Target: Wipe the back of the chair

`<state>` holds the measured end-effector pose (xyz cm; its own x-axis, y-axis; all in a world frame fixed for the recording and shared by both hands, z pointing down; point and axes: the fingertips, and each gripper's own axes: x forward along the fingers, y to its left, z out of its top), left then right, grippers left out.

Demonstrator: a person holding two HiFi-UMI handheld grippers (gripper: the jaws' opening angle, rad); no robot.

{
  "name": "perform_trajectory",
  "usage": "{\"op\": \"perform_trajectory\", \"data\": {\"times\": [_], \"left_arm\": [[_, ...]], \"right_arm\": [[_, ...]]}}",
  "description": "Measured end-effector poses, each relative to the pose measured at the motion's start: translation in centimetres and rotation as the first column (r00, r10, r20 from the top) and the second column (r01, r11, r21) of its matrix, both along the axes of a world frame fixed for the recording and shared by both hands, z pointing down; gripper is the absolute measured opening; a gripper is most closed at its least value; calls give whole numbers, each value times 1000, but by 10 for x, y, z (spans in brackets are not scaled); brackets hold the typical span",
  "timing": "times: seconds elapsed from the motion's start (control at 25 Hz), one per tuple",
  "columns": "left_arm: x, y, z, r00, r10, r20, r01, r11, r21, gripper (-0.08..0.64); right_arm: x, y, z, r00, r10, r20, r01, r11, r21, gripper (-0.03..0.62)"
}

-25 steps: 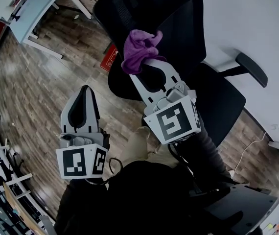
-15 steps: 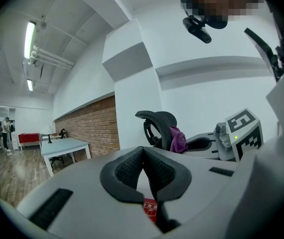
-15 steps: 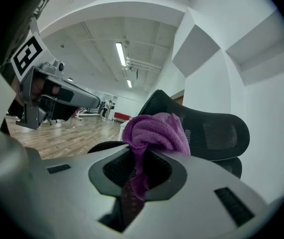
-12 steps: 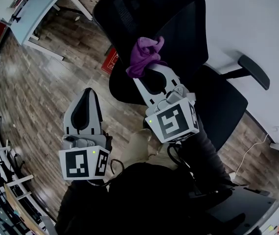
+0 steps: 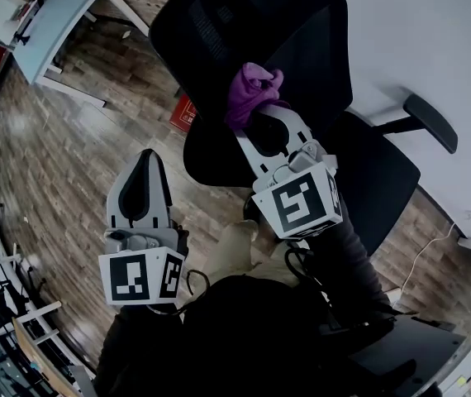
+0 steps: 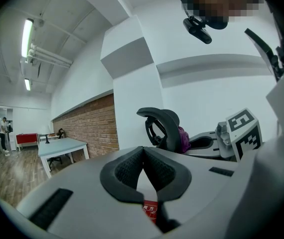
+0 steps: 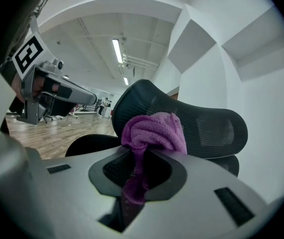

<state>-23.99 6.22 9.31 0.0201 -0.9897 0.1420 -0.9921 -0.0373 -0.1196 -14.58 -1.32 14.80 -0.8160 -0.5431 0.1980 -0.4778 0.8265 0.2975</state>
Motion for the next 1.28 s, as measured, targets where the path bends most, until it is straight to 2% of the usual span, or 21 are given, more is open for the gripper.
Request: {"op": "perform_trajectory", "data": {"times": [0.68, 1.28], "left_arm": [[-9, -54, 10, 996, 86, -18, -87, 996, -24, 9], [-11, -97, 18, 993, 115, -19, -115, 992, -41, 9]], "right_arm": [[16, -52, 2, 992, 121, -39, -121, 993, 5, 52], [42, -105, 3, 980, 187, -72, -187, 982, 7, 52]]}}
